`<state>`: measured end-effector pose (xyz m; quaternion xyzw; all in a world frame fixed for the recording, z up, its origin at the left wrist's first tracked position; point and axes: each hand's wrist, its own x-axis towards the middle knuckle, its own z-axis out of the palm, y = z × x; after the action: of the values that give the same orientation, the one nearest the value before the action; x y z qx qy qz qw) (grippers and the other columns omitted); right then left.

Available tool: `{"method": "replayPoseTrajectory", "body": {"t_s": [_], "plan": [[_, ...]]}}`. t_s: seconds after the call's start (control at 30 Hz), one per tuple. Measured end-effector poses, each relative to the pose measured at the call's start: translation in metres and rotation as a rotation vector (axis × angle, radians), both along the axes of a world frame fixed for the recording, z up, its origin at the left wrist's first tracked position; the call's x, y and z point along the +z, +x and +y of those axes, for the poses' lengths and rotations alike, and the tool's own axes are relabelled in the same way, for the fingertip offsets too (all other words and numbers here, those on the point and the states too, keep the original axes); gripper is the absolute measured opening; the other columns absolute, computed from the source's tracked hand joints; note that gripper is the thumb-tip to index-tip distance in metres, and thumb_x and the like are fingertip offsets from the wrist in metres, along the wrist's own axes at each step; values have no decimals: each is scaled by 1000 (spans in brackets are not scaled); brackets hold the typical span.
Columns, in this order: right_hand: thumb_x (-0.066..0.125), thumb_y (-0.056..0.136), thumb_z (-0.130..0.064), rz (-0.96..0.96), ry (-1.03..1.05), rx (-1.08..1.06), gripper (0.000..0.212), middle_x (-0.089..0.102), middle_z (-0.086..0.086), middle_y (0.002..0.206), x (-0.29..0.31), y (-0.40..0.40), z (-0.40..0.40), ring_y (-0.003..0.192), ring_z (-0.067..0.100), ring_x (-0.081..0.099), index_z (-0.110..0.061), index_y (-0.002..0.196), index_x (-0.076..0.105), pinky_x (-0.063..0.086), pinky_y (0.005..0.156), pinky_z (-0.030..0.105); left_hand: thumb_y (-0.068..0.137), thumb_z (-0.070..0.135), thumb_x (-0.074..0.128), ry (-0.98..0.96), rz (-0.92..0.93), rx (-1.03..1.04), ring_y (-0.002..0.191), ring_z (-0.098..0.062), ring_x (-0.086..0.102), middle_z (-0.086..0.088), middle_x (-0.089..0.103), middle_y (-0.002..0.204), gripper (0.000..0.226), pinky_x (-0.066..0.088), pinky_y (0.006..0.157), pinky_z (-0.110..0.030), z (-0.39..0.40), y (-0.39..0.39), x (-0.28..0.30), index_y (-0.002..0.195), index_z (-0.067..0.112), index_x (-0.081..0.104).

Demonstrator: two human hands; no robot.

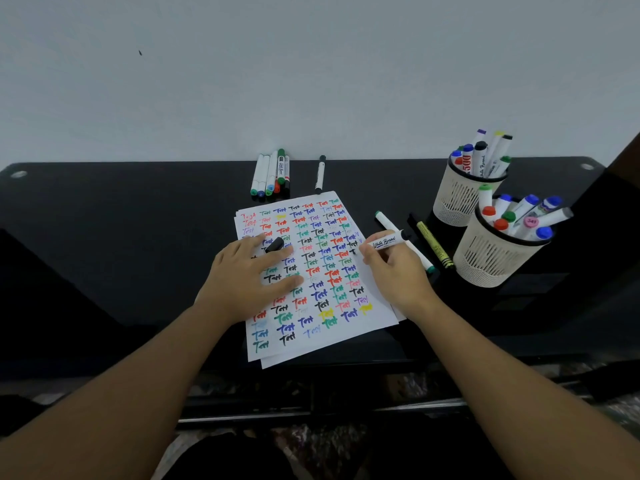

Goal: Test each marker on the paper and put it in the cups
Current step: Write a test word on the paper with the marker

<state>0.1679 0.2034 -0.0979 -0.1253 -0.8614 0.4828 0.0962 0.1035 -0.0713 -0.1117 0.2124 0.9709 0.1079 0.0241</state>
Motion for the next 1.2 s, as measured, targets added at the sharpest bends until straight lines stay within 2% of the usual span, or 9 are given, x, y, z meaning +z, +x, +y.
{"method": "replayPoseTrajectory", "body": {"t_s": [0.1, 0.23, 0.37, 0.5, 0.7, 0.87, 1.07, 1.2], "plan": [[58, 105, -40, 9, -15, -33, 18, 72, -4, 87, 1, 2, 0, 86, 15, 69, -31, 89, 62, 59, 83, 46, 75, 99, 16, -2, -2, 1, 154, -21, 11, 6, 17, 167, 86, 11, 125, -48, 0, 1, 0, 151, 59, 27], [57, 105, -39, 16, 11, -45, 17, 71, -4, 85, 2, 0, -1, 82, 13, 68, -31, 92, 63, 59, 78, 43, 74, 99, 15, 1, 4, 0, 153, -21, 12, 6, 18, 167, 88, 11, 124, -48, 0, 0, 0, 151, 59, 28], [57, 105, -40, 14, 17, -31, 15, 73, -4, 86, 2, 0, -1, 83, 13, 69, -31, 95, 64, 59, 79, 43, 75, 99, 16, 4, 7, 1, 153, -21, 13, 6, 19, 167, 87, 13, 124, -49, 0, 0, -1, 151, 59, 28], [56, 106, -39, 6, 24, -56, 21, 73, 3, 84, 2, 1, -1, 80, 19, 70, -24, 95, 66, 60, 77, 47, 75, 99, 17, 5, 7, 2, 153, -22, 13, 6, 19, 167, 87, 12, 124, -49, -1, 0, -1, 151, 58, 28], [56, 106, -39, 13, 47, -44, 15, 73, -1, 84, 3, 1, -2, 80, 15, 69, -33, 94, 63, 59, 76, 44, 74, 100, 16, -2, -6, 0, 153, -21, 12, 7, 18, 167, 88, 12, 124, -49, 0, 0, 0, 151, 58, 27], [56, 105, -43, -23, 41, -70, 29, 74, 6, 84, 2, 1, -1, 79, 23, 71, -18, 95, 67, 60, 76, 50, 75, 99, 19, 11, -7, 6, 153, -21, 12, 7, 18, 167, 85, 12, 124, -49, 0, 0, -1, 150, 60, 27], [55, 107, -39, 8, 54, -55, 18, 73, 2, 83, 3, 0, -3, 78, 18, 70, -27, 98, 65, 60, 73, 43, 75, 99, 18, 12, -1, 5, 153, -21, 12, 6, 18, 167, 86, 13, 124, -50, 0, 1, 0, 151, 59, 27], [55, 106, -40, -19, 43, -77, 34, 73, 11, 84, 2, 2, -2, 79, 28, 70, -9, 96, 67, 59, 72, 48, 77, 98, 20, 14, -5, 2, 153, -21, 12, 6, 18, 167, 84, 13, 124, -50, 0, 2, 2, 151, 59, 28]]}}
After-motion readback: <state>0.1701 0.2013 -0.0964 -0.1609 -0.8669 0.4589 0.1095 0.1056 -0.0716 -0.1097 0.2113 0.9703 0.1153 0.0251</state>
